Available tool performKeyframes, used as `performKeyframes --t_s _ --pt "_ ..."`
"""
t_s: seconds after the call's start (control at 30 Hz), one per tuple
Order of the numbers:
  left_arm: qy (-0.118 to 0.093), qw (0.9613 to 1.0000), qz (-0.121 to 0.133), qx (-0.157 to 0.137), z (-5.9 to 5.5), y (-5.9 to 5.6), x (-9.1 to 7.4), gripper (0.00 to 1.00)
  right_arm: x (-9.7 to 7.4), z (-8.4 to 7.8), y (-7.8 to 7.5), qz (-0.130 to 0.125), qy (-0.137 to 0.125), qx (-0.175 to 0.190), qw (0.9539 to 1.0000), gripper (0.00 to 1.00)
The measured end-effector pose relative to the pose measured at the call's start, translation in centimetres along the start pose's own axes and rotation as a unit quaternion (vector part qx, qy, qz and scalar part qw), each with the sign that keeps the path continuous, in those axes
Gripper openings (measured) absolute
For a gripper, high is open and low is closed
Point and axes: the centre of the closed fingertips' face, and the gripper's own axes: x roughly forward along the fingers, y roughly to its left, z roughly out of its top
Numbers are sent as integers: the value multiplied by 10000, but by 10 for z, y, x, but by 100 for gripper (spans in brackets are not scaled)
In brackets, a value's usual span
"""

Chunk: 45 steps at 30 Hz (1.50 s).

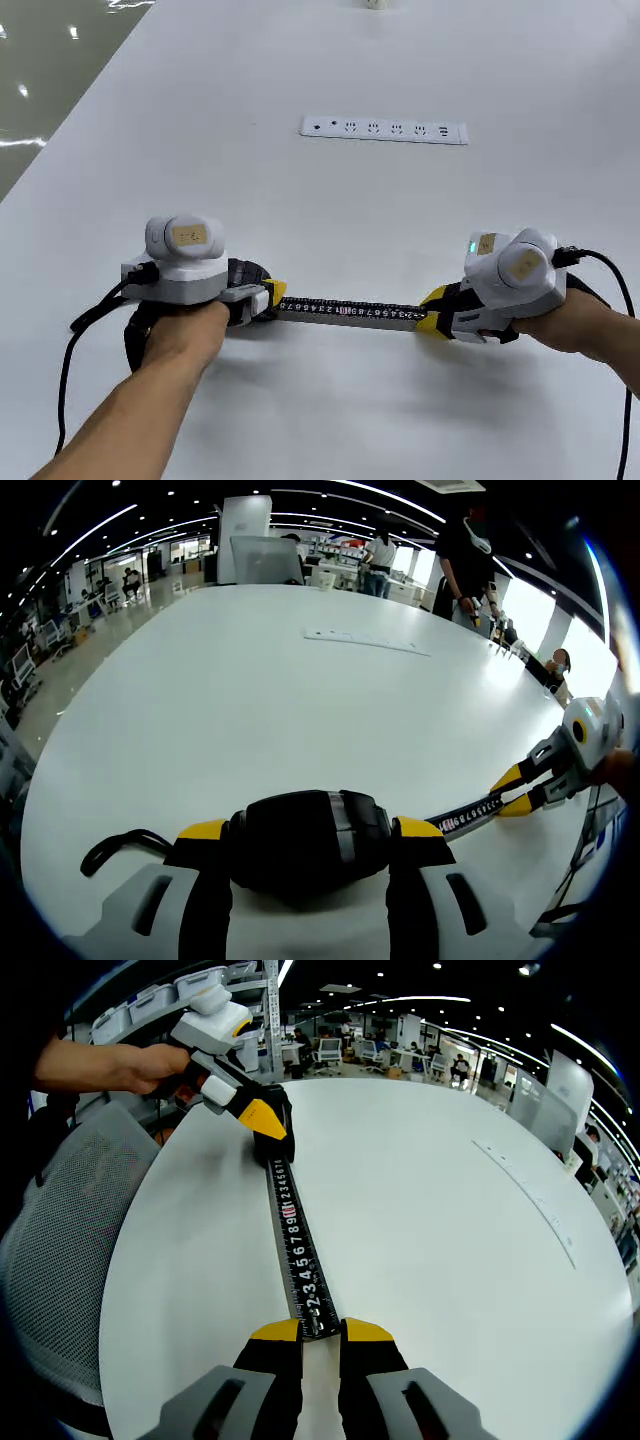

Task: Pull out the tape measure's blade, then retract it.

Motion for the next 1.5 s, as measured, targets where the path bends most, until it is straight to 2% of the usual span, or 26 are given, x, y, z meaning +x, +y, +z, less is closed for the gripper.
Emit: performKeyframes --t_s 1.07,1.5 --pt "35 9999 -78 -56 0 1 0 58 20 25 8 156 -113 -34 9998 10" --pt "47 9999 -108 -79 0 1 0 58 32 40 12 217 -182 -84 9996 10"
